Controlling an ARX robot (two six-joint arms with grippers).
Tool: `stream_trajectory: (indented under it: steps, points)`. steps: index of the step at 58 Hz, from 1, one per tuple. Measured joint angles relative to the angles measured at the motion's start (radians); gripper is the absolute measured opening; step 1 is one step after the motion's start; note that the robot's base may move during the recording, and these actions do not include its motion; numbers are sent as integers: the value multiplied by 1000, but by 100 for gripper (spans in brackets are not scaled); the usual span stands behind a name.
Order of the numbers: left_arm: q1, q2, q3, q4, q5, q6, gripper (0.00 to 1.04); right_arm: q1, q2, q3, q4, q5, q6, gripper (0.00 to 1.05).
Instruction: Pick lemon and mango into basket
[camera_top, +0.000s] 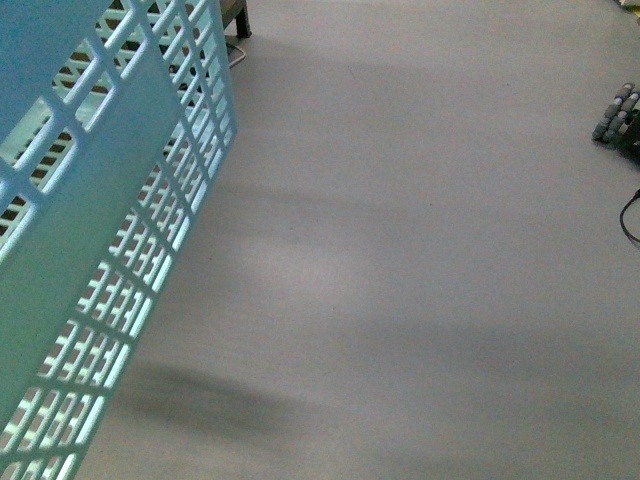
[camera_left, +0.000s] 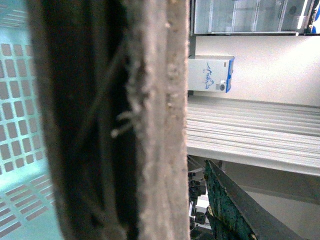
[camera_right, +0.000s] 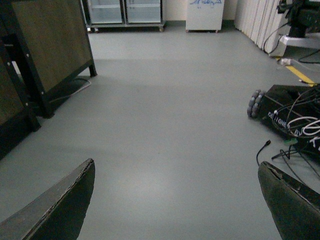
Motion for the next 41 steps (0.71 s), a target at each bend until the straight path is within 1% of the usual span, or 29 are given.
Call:
stream_trajectory:
  steps: [41]
  points:
    - [0, 0, 1, 0, -1, 1, 29, 0, 0, 0, 0, 0, 0, 96]
